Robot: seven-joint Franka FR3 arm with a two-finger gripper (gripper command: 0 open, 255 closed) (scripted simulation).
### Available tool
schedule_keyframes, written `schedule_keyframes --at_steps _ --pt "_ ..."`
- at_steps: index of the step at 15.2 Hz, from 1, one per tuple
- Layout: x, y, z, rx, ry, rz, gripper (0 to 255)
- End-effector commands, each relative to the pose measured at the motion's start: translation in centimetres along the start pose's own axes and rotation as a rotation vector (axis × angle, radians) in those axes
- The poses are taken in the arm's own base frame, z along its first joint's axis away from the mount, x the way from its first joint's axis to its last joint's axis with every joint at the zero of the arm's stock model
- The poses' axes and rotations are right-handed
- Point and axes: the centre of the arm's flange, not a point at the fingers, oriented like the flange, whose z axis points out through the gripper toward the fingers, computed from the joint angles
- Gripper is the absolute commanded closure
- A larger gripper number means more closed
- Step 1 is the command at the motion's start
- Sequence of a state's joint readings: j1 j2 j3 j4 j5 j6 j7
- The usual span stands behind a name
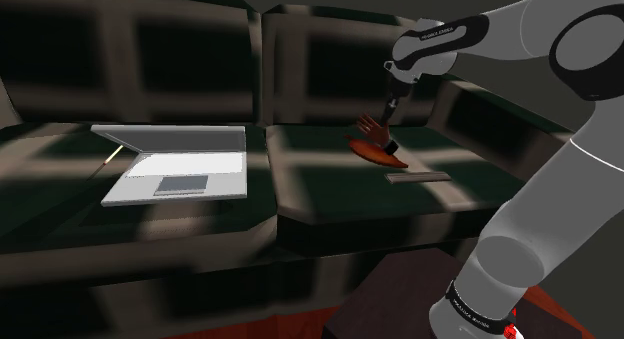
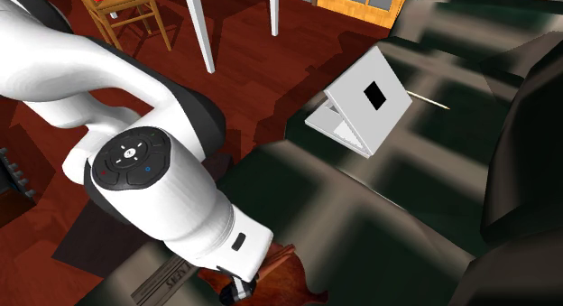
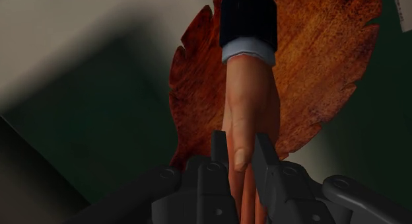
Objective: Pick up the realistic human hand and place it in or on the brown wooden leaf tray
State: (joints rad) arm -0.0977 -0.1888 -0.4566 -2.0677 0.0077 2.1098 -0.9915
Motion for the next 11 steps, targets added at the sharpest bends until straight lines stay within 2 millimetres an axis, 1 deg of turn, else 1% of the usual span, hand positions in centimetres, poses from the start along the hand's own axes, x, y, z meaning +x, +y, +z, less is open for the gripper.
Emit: schedule_keyframes --at_steps 1,2,7,10,11 --pt "-0.1 0.0 0.2 0.004 -0.005 0.002 255" --pt "-0.1 0.0 0.2 0.004 -0.005 0.002 0" --pt "-0.1 0.0 0.2 0.004 -0.005 0.002 0" --pt "-0.1 0.0 -3.7 0.004 -0.005 0.002 0" --pt "-0.1 0.0 -4.8 0.004 -0.005 0.002 0"
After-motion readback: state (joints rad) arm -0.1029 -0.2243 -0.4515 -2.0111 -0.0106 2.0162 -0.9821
